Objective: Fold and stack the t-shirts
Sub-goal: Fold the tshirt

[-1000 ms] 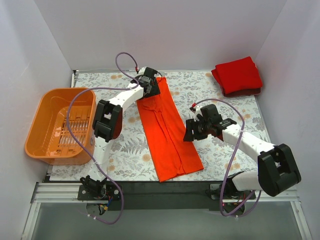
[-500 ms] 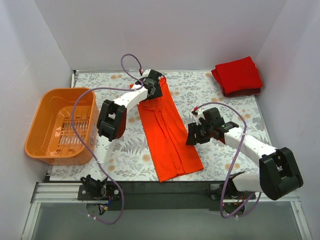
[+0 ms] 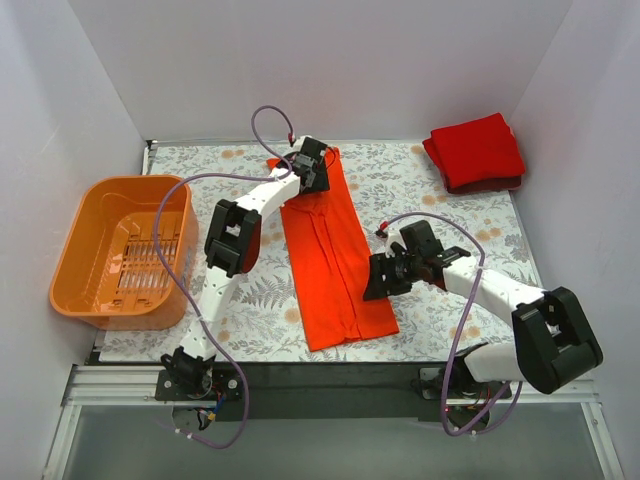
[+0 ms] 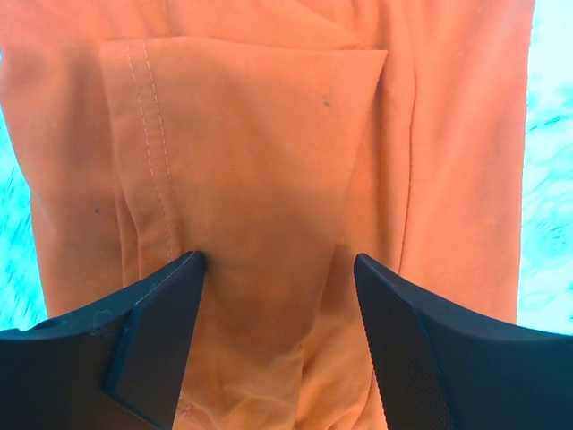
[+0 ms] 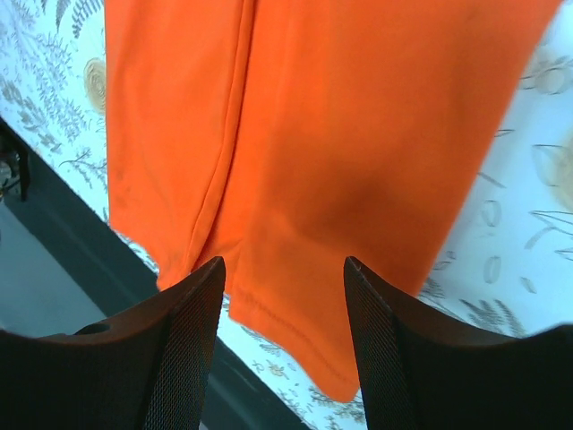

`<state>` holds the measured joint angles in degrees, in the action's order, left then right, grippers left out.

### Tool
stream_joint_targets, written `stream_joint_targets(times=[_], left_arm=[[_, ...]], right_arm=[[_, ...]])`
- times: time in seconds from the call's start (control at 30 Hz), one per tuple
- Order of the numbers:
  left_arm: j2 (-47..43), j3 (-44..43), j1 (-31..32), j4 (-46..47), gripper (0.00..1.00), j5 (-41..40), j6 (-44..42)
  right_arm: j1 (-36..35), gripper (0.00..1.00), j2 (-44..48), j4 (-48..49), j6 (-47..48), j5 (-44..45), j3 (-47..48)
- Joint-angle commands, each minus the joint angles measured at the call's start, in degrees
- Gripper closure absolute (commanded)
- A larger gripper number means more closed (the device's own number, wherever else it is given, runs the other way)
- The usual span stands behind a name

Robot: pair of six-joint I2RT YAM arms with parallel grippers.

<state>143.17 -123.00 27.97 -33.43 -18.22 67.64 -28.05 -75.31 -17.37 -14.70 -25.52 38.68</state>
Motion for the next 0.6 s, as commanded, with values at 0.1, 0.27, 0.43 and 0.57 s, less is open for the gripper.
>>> stream_joint_targets(times=[0.1,0.27,0.43,0.57], left_arm=[[4.6,-3.4,-2.4,4.9,0.3,6.4,-7.5],[1.4,-4.8,-3.1,6.9,0.21,8.2,-7.3],[-9.4,-1.4,-2.7,7.3,0.2,9.9,-5.4],[-18.5,4.0,-0.3,6.1,0.19,7.9,-3.5]], right_arm=[[-6.1,0.38,-4.0,6.5,-5.9,-2.8,2.3],[-7.7,0.38,-4.4,4.3,-6.5,2.1,5.9],[-6.6,0.38,-1.1,-5.7,-3.9,15.1,7.6],[-1.0,0.39,1.6,-8.1,-2.9,15.3,3.1]])
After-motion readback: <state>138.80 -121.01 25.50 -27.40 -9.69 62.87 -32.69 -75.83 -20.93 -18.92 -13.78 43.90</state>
